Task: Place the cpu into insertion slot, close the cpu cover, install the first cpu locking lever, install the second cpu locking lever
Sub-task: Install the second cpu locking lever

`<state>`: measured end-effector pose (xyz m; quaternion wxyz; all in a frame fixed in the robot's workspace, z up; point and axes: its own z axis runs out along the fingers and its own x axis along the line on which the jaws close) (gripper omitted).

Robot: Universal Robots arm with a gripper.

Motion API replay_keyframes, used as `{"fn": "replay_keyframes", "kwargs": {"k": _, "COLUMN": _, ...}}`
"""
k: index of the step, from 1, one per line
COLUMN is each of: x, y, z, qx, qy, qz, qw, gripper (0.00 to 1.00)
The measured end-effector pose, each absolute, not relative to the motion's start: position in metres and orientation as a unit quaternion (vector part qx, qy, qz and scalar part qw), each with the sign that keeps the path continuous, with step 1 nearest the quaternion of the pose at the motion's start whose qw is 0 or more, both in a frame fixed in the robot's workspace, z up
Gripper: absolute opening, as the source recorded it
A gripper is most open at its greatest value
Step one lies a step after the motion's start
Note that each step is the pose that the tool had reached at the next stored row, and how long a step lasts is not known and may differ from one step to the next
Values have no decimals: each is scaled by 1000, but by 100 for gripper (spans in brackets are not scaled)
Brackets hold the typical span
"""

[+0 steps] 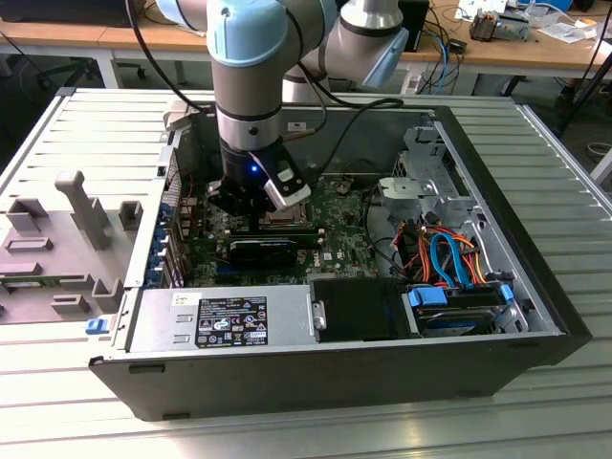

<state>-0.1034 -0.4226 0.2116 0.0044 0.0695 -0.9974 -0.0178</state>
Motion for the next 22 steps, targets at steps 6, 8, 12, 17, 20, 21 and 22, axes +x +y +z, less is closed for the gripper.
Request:
{"fn": "replay_keyframes", "kwargs": {"k": 6, "x": -103, "y": -419, "z": 211, "qx": 84, "qy": -996, "qz": -20, "qw": 4, "gripper": 11}}
{"fn": "replay_keyframes", "kwargs": {"k": 8, "x": -103, "y": -419, "z": 210, "qx": 84, "qy": -996, "qz": -21, "qw": 4, "gripper": 11}}
{"fn": "replay_keyframes", "kwargs": {"k": 12, "x": -104, "y": -418, "z": 208, "qx": 84, "qy": -996, "qz": -25, "qw": 4, "gripper": 11}}
{"fn": "replay_keyframes", "kwargs": {"k": 17, "x": -104, "y": -418, "z": 206, "qx": 84, "qy": -996, "qz": -32, "qw": 3, "gripper": 11}}
{"fn": "replay_keyframes", "kwargs": {"k": 20, "x": -104, "y": -418, "z": 204, "qx": 84, "qy": -996, "qz": -35, "qw": 3, "gripper": 11}}
{"fn": "replay_keyframes", "kwargs": {"k": 21, "x": -104, "y": -418, "z": 202, "qx": 84, "qy": -996, "qz": -35, "qw": 3, "gripper": 11}}
{"fn": "replay_keyframes", "kwargs": {"k": 22, "x": -104, "y": -418, "z": 202, "qx": 84, "qy": -996, "qz": -35, "qw": 3, "gripper": 11}}
